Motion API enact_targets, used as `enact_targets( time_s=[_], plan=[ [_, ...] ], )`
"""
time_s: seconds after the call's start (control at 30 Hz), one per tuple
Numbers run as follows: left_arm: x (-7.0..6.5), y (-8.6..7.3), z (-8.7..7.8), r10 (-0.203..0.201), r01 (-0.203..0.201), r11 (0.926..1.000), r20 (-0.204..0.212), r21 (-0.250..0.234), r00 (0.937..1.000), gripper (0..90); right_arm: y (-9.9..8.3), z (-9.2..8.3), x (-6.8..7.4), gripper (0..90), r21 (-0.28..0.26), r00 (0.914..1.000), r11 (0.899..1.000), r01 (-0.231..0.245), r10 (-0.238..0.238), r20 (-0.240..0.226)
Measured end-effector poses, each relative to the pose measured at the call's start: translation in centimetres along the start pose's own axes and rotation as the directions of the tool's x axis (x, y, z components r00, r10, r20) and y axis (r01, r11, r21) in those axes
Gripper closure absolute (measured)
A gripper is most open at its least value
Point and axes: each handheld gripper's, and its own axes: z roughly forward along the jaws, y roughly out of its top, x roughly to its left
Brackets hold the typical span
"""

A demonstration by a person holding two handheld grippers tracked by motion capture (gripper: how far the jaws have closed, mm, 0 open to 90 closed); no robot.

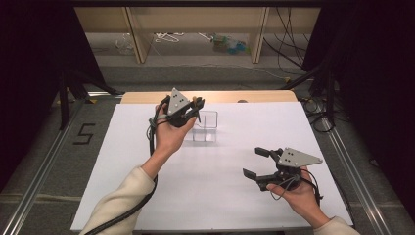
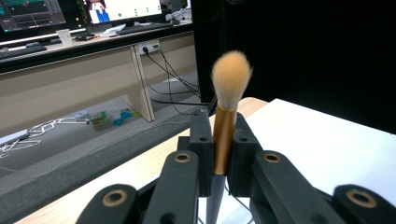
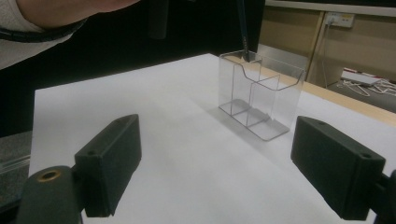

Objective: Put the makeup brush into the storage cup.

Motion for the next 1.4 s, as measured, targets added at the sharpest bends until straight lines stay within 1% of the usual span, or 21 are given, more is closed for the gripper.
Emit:
enact_targets(
  time_s=[0.2,0.23,0.37,0.43,0.5,0.57,0.67,0.97,1.0,1.03,1.13,1.4],
  plan=[
    [0.02,0.0,0.0,0.002,-0.002,1.0,-0.004,-0.001,1.0,82.9,0.0,0.0,0.06,17.1,0.005,1.0,1.0,-0.004,0.004,-0.002],
    [0.09,0.01,0.03,0.013,-0.013,0.9999,-0.005,-0.003,0.9999,82.9,0.0,0.0,0.06,17.1,0.004,1.0,1.0,-0.003,0.003,-0.002],
    [0.1,-0.07,0.11,0.008,-0.008,1.0,-0.006,-0.001,0.9999,82.9,0.0,0.01,0.05,17.1,0.004,1.0,1.0,-0.004,0.004,-0.002],
    [0.17,-0.06,0.16,0.016,-0.016,0.9999,-0.012,-0.001,0.9998,82.9,-0.01,0.01,0.05,17.1,0.005,1.0,1.0,-0.004,0.004,-0.002],
    [0.08,-0.07,0.25,0.012,-0.012,0.9999,-0.006,0.0,0.9999,82.9,-0.01,0.01,0.05,17.1,0.006,1.0,1.0,-0.004,0.004,-0.003],
    [0.08,-0.06,0.34,0.025,-0.025,0.9997,-0.012,0.0,0.9996,82.9,-0.01,0.02,0.01,17.1,0.002,1.0,1.0,-0.001,0.001,-0.001],
    [-0.03,-0.09,0.42,0.019,-0.019,0.9998,-0.004,0.003,0.9998,83.0,-0.01,0.01,0.01,17.1,0.002,1.0,1.0,0.0,0.0,-0.002],
    [0.09,-0.2,0.49,0.022,-0.022,0.9998,-0.011,0.005,0.9997,82.9,-0.01,0.0,0.05,17.1,0.008,1.0,1.0,-0.003,0.003,-0.002],
    [0.22,-0.18,0.49,0.038,-0.038,0.9993,-0.024,0.002,0.999,82.9,-0.01,-0.01,0.05,17.1,0.008,1.0,1.0,-0.003,0.003,-0.002],
    [0.17,-0.22,0.51,0.029,-0.029,0.9996,-0.018,0.002,0.9994,82.9,-0.01,0.0,0.05,17.1,0.008,1.0,1.0,-0.002,0.002,-0.002],
    [0.18,-0.3,0.52,0.021,-0.021,0.9998,-0.015,0.007,0.9997,82.9,-0.02,0.03,0.02,17.1,0.006,1.0,1.0,0.001,-0.001,-0.002],
    [0.15,-0.5,0.71,0.026,-0.026,0.9996,-0.014,0.008,0.9995,82.9,-0.04,0.03,0.03,17.1,0.009,1.0,1.0,0.0,0.0,-0.003]
  ],
)
